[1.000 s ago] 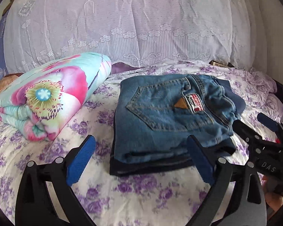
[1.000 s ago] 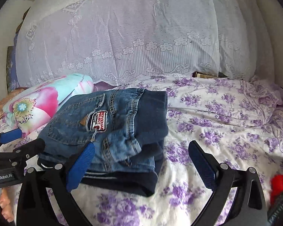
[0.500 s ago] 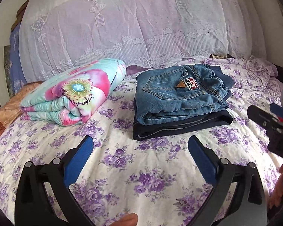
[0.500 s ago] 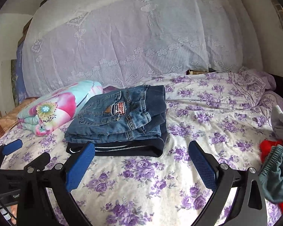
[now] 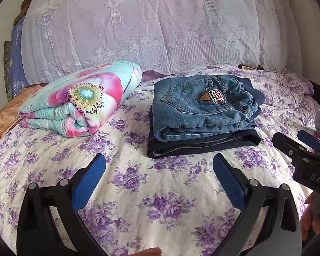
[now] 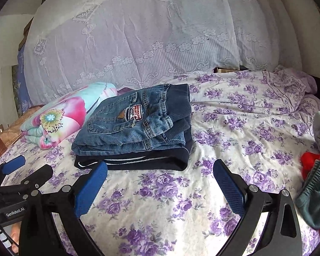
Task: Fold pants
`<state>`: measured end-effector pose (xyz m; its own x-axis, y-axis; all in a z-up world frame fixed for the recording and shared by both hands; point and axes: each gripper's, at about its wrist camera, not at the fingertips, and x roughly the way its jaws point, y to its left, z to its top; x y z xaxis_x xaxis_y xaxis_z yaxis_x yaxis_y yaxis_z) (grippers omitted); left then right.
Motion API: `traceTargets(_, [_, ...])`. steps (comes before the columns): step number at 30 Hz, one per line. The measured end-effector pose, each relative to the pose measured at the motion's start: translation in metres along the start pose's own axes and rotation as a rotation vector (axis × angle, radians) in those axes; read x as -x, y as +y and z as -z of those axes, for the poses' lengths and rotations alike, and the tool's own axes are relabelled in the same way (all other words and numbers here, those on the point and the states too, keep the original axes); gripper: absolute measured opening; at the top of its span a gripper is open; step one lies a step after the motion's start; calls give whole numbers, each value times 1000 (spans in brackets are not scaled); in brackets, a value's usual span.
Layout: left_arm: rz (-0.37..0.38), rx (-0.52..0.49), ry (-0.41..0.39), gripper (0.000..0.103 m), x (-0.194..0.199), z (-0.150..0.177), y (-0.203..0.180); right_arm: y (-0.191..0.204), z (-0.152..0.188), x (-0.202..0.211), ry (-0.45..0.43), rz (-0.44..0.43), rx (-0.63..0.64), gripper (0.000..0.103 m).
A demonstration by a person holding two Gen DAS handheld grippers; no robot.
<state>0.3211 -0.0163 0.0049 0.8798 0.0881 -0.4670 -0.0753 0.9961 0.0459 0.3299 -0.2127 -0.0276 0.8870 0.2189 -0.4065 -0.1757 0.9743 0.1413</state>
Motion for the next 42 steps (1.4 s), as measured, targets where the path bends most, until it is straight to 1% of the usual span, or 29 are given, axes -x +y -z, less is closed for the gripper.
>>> traceTargets(15, [1,-4,12,98,-2,2,-3,3,0,1,-3,-3,5,100])
traceTargets(23, [-9,-19,72,98,-18,9,-4,13,1,2,-6,5,48,100])
traceTargets(29, [-9,-34,31,98,-13,8,-8,14,1,8,-33,-1,49,100])
traceTargets(33, [4,-54,20,98,-10,9,-13,14,1,5,-20,-1,52,100])
traceTargets(37, [31,-39,29,98,-11,10,-11,13,3,5,1,19,42,100])
traceTargets(40, [18,-31,48,98,-12,11,-10,14,6,11,-14,65,40,100])
traceTargets(42, [21,-30,42,98,-8,12,-9,15,8,20,-24,101,33,100])
